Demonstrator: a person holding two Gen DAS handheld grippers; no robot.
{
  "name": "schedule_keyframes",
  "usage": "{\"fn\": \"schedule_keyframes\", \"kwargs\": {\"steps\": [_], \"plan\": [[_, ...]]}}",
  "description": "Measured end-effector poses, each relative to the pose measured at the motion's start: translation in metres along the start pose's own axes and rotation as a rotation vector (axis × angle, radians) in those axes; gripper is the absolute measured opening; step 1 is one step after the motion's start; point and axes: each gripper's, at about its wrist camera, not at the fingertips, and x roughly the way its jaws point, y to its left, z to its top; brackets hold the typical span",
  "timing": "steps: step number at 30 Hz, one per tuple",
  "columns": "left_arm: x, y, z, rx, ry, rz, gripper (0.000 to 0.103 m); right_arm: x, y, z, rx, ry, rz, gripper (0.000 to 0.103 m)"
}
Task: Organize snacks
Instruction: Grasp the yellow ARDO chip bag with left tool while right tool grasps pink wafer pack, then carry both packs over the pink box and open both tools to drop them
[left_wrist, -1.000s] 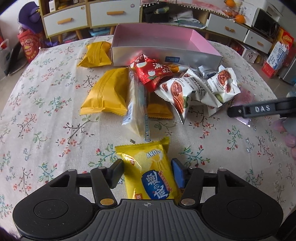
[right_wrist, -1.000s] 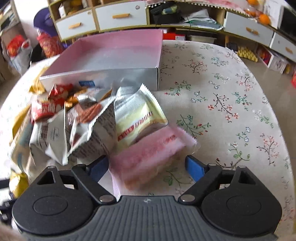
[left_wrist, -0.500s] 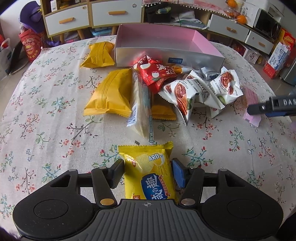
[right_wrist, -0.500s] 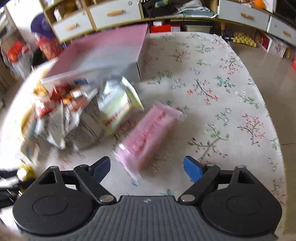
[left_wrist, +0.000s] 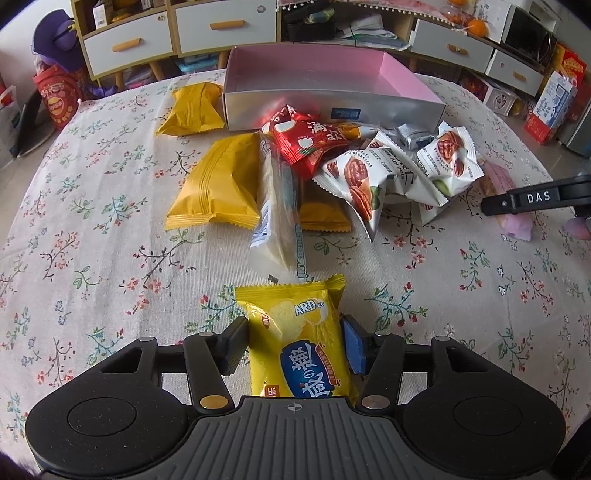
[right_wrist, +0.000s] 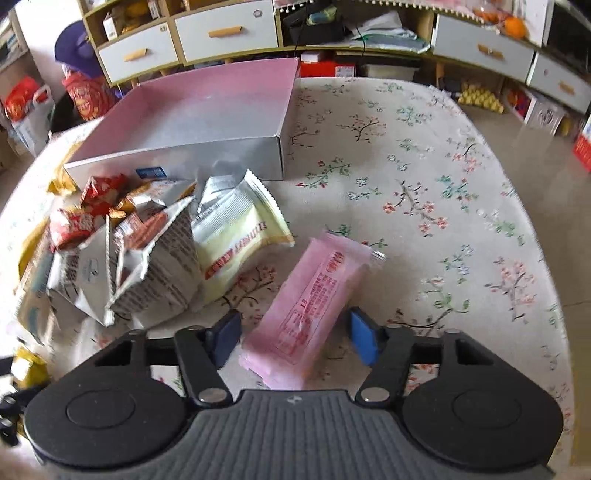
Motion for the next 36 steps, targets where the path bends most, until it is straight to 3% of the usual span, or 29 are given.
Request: {"fn": "schedule_keyframes", "kwargs": {"steps": [2,4,12,16,23,26,29,32,36], "plan": [[-0.002,0.0,0.0,-0.006,-0.003,-0.003,0.049,-0.001,0.0,0.0,-0.014,-0.003,-0.009,0.034],[-0.003,0.001,0.002,-0.01,-0.008,-0.009,0.047,-0.003,-0.002,0.001,-0.01,-0.003,-0.015,0.03],[-0.012,-0.003,0.007,-0.013,-0.027,-0.034,0.037,-0.016,-0.006,0.004,0.01,-0.044,-0.012,0.029],[-0.01,-0.004,0.008,0.01,-0.021,-0.016,0.038,-0.023,-0.007,0.006,0.027,-0.064,-0.006,0.029],[0.0,-0.005,0.002,0.078,0.026,0.045,0.05,-0.028,-0.007,0.006,0.034,-0.068,0.01,0.029],[0.001,-0.001,0.002,0.075,0.04,0.036,0.051,-0.029,-0.008,0.006,0.039,-0.07,0.015,0.029],[0.0,0.005,0.003,0.041,0.051,0.017,0.046,-0.032,-0.009,0.005,0.052,-0.075,0.028,0.029],[-0.003,0.01,0.005,0.014,0.041,0.005,0.032,-0.035,-0.01,0.005,0.059,-0.082,0.04,0.029],[-0.007,0.018,0.008,-0.045,0.041,-0.06,0.031,-0.039,-0.011,0.007,0.072,-0.093,0.054,0.029]]}}
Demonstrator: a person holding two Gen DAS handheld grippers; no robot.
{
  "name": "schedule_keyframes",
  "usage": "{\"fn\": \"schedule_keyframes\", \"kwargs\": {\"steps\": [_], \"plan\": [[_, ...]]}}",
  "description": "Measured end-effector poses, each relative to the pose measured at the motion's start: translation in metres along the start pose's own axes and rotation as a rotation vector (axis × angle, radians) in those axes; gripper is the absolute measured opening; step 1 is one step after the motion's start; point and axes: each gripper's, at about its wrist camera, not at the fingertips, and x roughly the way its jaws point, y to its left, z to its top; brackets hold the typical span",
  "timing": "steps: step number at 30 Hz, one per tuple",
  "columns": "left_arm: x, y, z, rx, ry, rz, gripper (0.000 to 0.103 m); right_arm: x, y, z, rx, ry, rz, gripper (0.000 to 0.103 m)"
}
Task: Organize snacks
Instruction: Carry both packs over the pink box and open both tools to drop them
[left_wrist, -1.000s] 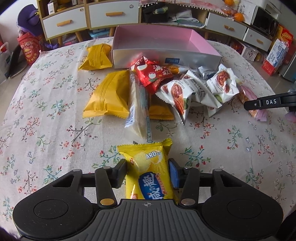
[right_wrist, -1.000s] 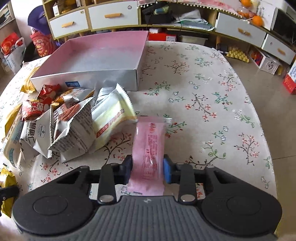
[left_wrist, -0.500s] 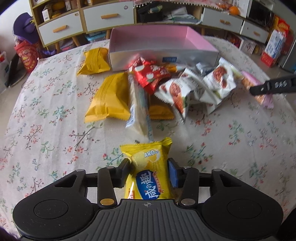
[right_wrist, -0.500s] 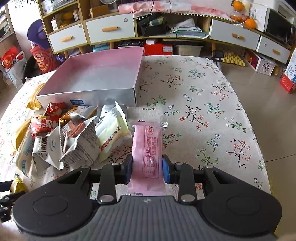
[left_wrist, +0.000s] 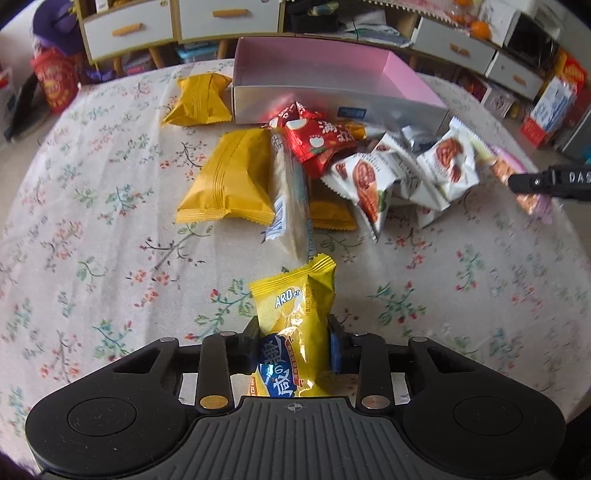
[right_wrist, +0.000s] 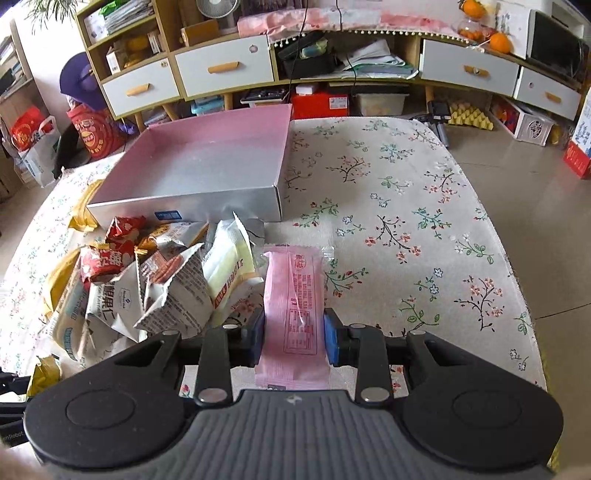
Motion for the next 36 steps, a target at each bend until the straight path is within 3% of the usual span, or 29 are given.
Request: {"fn": "schedule_keyframes", "kwargs": {"steps": [17,28,36], "plan": [[-0.025,-0.02,0.031,-0.068,-0.089,-0.188,0.031,-0.012,0.014,0.021,0.067,-0.061,0.11,0.029],[-0.005,-0.014,0.088,-0.191,-0.183,-0.172,0.031,0.008,0.033,0.052,0.129,-0.076,0.17,0.029],[0.027,-0.017,0.144,-0.197,-0.273,-0.165,0.031,0.041,0.03,0.069,0.198,-0.113,0.191,0.029]]}}
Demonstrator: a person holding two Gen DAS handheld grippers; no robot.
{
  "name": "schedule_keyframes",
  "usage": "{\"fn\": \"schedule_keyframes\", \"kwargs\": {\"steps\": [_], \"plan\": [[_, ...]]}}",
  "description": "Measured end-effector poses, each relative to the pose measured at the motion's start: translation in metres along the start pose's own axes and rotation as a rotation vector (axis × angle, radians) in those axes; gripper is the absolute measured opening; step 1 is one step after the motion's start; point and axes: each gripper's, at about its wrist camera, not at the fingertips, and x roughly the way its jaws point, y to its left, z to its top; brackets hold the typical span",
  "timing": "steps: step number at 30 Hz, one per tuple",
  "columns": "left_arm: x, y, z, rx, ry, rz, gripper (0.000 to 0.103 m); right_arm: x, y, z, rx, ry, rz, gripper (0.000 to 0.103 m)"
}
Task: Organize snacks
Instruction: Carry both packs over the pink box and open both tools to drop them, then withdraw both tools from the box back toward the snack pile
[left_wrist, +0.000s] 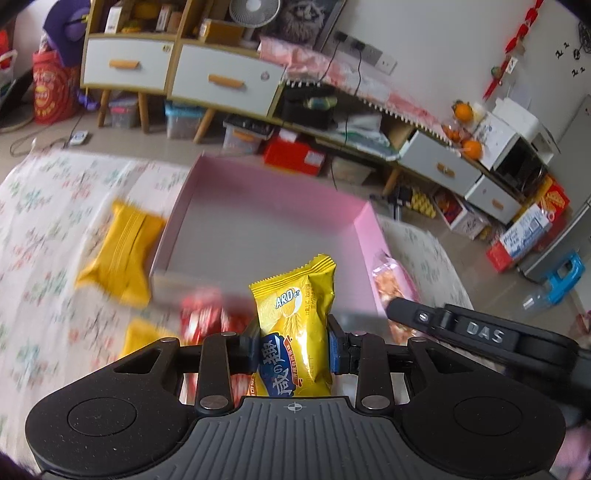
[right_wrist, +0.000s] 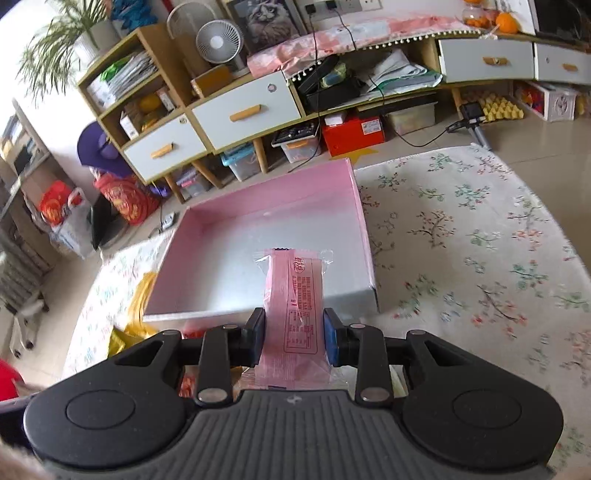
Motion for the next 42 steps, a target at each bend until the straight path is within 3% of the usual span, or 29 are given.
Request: {"fn": "schedule_keyframes", "kwargs": {"steps": [7,17,24,30,35,38,40,42], "plan": [[0.041,0.0,0.022,-0.011,-0.045,0.004,0.031,0.015,-0.015,0.018,0.078,-0.064,0.033,0.029],[0.087,-0.005,0.033,0.026,-0.04,0.036,0.031,0.042,-0.021,0.024,0.076,-0.046,0.026,0.029],[0.095,-0.003,0.037,0.027,-0.045,0.047,0.031,0.046,-0.019,0.026,0.063,-0.047,0.032,0.029],[0.088,0.0,0.047,-0.04,-0.039,-0.011,0.03,0.047,-0.018,0.026,0.061,-0.033,0.029,0.031],[0.088,-0.006,0.051,-0.032,-0.07,-0.009,0.031,0.046,-0.018,0.027,0.068,-0.037,0.028,0.031],[0.094,-0.006,0.05,-0.038,-0.066,0.029,0.033,0.045,-0.02,0.028,0.077,-0.039,0.028,0.033],[0.093,-0.005,0.049,-0.039,-0.055,0.022,0.036,0.045,-0.021,0.028,0.083,-0.037,0.031,0.04],[0.09,-0.004,0.047,-0.027,-0.056,0.037,0.05,0.042,-0.023,0.029,0.088,-0.043,0.026,0.046]]}}
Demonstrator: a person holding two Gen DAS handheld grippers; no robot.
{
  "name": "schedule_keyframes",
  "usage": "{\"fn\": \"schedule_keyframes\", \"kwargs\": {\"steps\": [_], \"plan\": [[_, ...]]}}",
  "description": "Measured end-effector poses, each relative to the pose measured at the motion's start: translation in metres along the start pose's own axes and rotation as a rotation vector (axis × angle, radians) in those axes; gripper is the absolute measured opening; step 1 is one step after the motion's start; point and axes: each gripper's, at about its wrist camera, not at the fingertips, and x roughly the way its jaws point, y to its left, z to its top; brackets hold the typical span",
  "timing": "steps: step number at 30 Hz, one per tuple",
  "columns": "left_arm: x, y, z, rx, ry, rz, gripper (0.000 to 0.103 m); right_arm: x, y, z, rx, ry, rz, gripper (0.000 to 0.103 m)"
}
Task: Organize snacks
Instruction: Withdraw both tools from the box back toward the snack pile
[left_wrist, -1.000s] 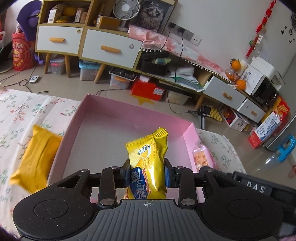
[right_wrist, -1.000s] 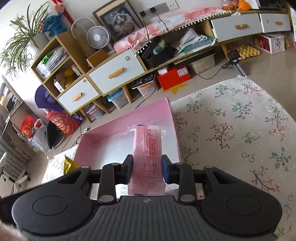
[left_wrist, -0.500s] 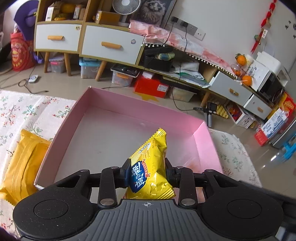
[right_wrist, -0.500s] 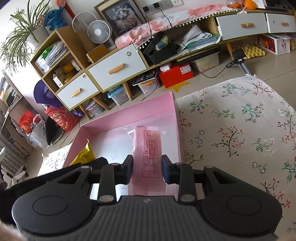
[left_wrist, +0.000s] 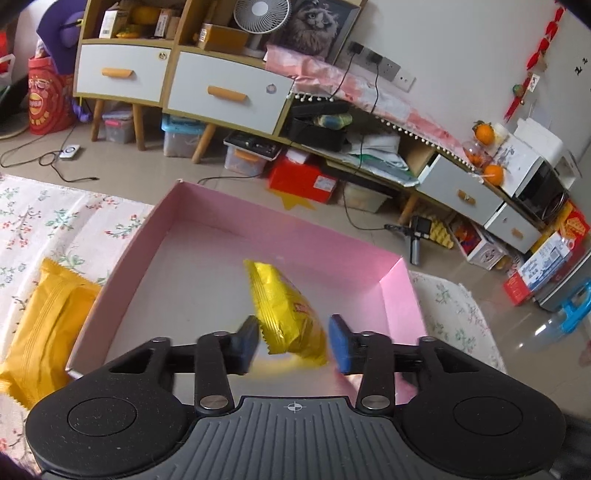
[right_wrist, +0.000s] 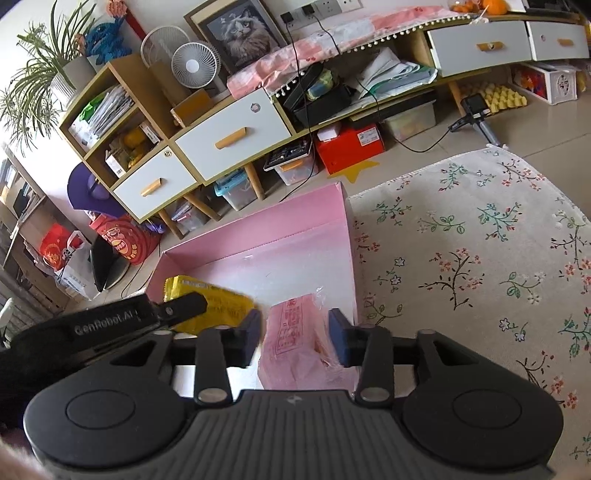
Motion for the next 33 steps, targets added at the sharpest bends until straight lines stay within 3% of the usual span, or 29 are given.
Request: {"fn": "schedule_keyframes", "kwargs": {"steps": [3,6,17,33], "plan": [[-0.008,0.001,-0.003,0.019,-0.011,0.018,0.056,-0.005,-0.003,0.002,0.02,-0.003,0.021,0.051],[-0.018,0.001,-0.006,0.031,-0.006,0.021,0.067,-0.011,-0.003,0.003,0.03,-0.02,0.019,0.064],[-0.065,0.005,-0.028,0.076,0.002,0.049,0.081,-0.043,0.001,-0.002,-0.02,-0.028,0.009,0.084],[-0.128,0.021,-0.063,0.151,0.017,0.09,0.097,-0.088,0.008,-0.025,-0.131,-0.025,-0.075,0.098]]}}
